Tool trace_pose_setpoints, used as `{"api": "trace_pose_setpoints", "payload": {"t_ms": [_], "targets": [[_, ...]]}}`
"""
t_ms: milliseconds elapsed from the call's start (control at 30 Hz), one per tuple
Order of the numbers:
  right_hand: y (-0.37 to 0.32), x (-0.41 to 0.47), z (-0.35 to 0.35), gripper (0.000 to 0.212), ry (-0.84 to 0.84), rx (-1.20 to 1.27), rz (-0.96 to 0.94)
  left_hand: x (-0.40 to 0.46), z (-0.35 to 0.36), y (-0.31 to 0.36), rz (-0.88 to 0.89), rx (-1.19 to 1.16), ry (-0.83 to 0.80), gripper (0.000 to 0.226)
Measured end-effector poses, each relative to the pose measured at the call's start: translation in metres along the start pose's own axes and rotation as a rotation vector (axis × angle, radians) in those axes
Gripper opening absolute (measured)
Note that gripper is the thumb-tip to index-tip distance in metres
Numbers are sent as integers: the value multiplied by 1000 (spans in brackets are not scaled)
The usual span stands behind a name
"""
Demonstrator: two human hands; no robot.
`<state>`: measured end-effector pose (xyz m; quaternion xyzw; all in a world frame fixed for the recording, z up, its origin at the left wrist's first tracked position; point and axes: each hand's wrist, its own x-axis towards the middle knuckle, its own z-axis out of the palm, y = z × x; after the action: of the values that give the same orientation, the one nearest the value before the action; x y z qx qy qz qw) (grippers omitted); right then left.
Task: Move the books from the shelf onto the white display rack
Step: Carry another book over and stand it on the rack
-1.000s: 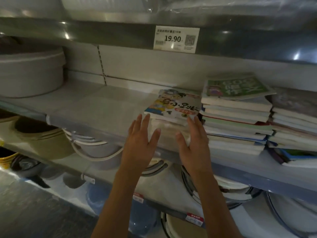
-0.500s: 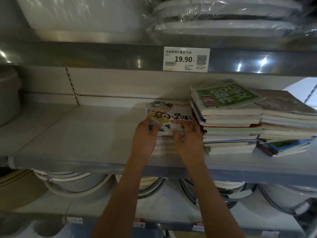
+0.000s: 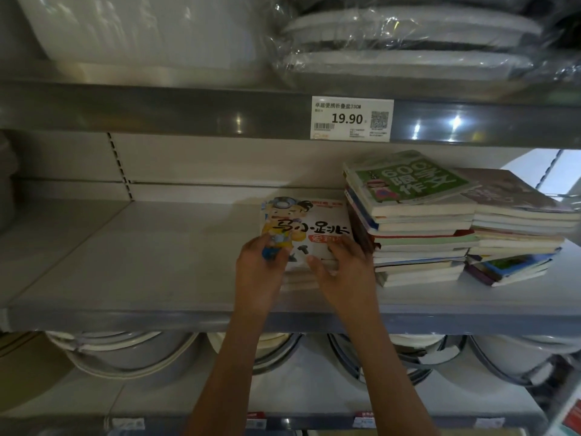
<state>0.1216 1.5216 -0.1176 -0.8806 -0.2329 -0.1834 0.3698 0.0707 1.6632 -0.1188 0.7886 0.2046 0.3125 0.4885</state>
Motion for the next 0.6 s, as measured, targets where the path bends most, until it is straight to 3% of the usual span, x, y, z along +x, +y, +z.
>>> {"api": "trace_pose_setpoints", "payload": {"t_ms": [133,233,367,600], "targets": [[-9,-22,-11,52,-8,42,60,-19,-19,-2,-98,-106,27,40],[-4,-14,-9,55,-86,110,139,-17,-26,-1,-144,-208,-59,29],[-4,-11,-5,59,-119,179,165,-9,-29,1,-102,-175,-142,32],[-7,-25,-12,59,-145,311,252,-29,-38,-1,-39,-294,-121,45]]}}
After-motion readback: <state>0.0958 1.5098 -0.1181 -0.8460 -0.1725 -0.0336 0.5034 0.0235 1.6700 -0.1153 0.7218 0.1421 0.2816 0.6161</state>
